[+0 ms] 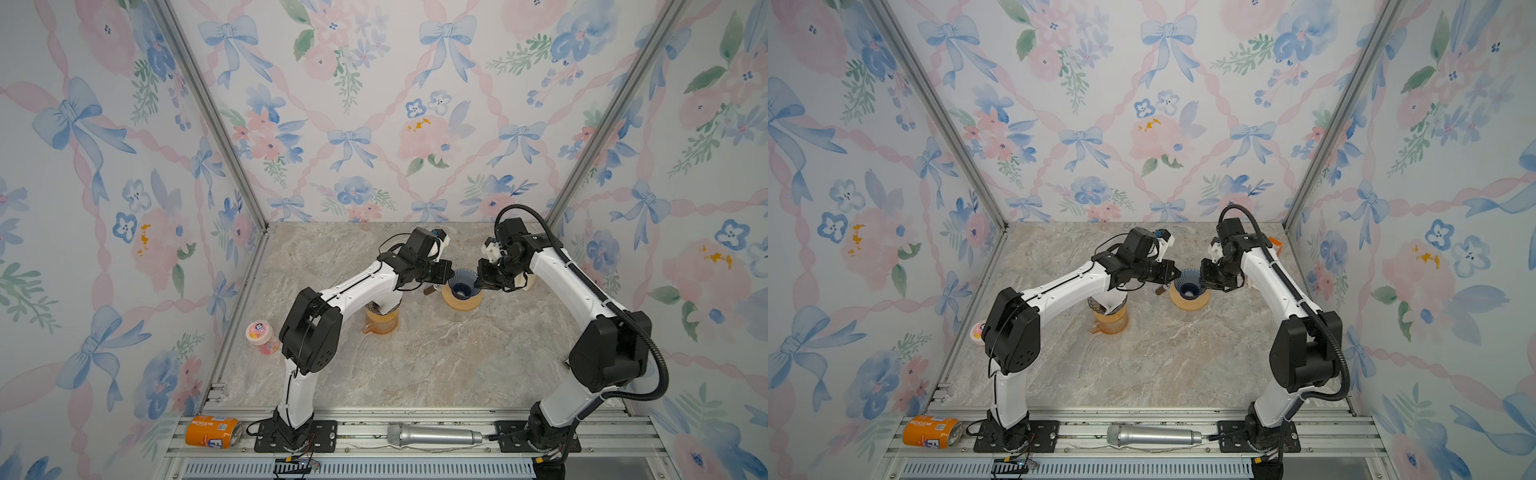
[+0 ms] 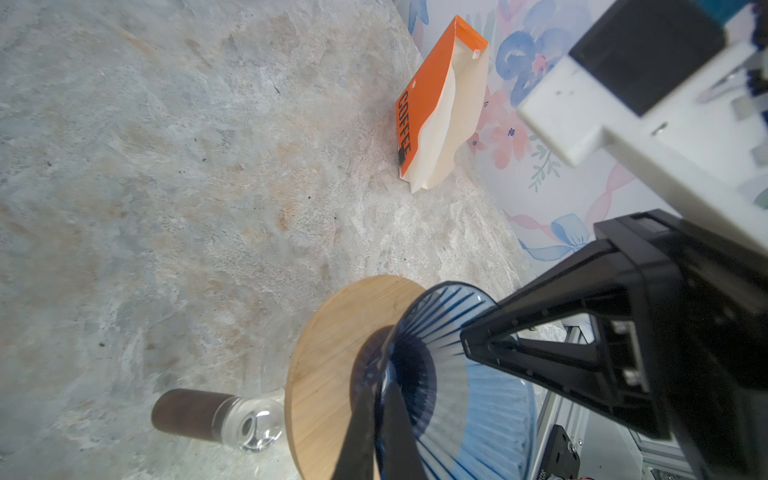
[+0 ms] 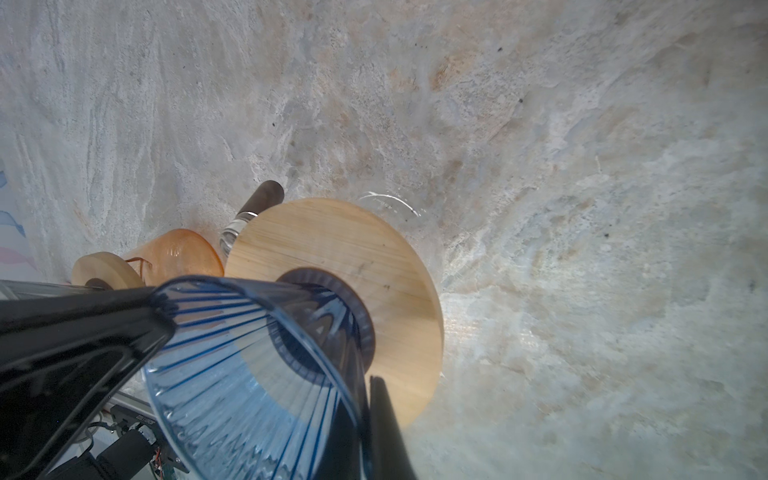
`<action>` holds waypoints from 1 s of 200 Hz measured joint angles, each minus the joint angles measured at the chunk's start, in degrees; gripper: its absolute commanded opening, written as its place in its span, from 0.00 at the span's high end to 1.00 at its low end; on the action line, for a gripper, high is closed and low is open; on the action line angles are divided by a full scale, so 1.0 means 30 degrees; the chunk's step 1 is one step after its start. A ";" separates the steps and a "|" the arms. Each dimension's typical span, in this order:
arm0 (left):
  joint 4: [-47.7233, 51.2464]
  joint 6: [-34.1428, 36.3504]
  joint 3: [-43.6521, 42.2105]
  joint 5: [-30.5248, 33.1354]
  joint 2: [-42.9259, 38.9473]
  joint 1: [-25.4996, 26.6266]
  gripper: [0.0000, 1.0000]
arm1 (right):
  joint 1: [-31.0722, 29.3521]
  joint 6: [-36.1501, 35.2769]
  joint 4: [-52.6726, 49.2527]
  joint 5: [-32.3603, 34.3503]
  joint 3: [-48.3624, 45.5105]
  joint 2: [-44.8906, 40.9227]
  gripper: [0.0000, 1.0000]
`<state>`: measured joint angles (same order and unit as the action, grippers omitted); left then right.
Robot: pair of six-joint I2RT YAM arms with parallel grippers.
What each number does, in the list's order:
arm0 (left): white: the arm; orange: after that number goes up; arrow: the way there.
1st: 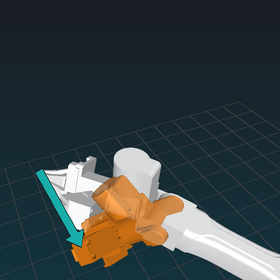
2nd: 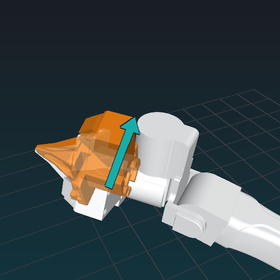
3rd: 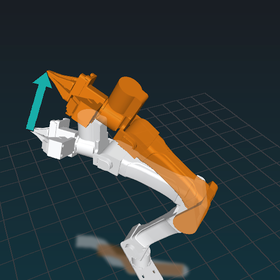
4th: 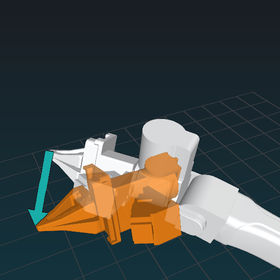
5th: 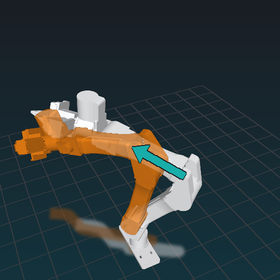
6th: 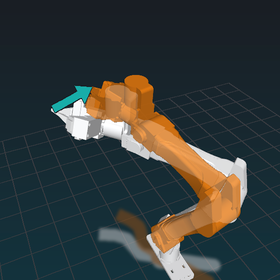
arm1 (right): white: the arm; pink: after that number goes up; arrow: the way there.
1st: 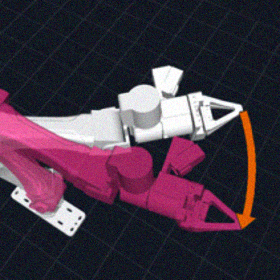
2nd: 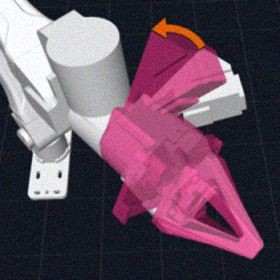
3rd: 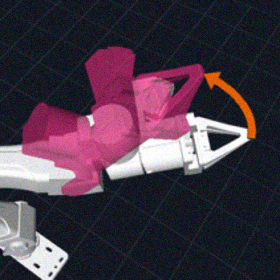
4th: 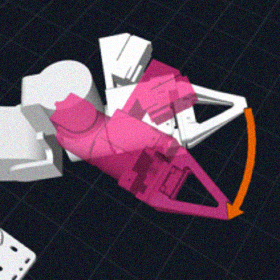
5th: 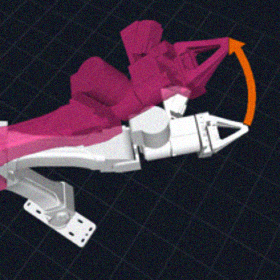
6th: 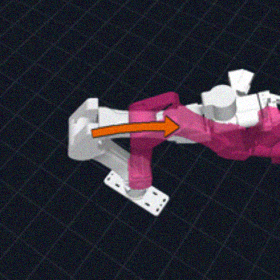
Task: Place the coffee filter in the dripper
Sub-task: 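Open the right gripper and draw it back while the left gripper hovers over the dripper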
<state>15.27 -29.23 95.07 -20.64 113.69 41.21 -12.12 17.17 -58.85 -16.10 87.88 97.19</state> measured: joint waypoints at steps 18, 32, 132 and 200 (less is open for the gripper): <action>-0.0102 -0.0007 -0.0029 -0.0007 0.0000 0.0000 0.98 | 0.0000 0.0029 0.0000 0.0000 0.0000 0.0000 1.00; -0.0109 0.0000 -0.0029 -0.0007 0.0000 0.0000 0.98 | 0.0000 0.0073 -0.0007 0.0000 0.0007 0.0000 0.98; 0.0481 0.0109 0.0568 -0.0146 0.0146 0.0000 0.86 | -0.0022 0.0000 -0.0175 0.0095 0.0036 0.0007 0.73; 0.0546 0.0299 0.0991 -0.0313 0.0153 0.0000 0.57 | -0.0022 -0.0051 -0.0328 0.0845 0.0670 -0.0036 0.63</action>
<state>16.91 -28.34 98.04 -21.58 114.15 41.21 -12.19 17.02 -59.83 -13.56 89.89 97.08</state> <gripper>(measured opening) 0.386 0.359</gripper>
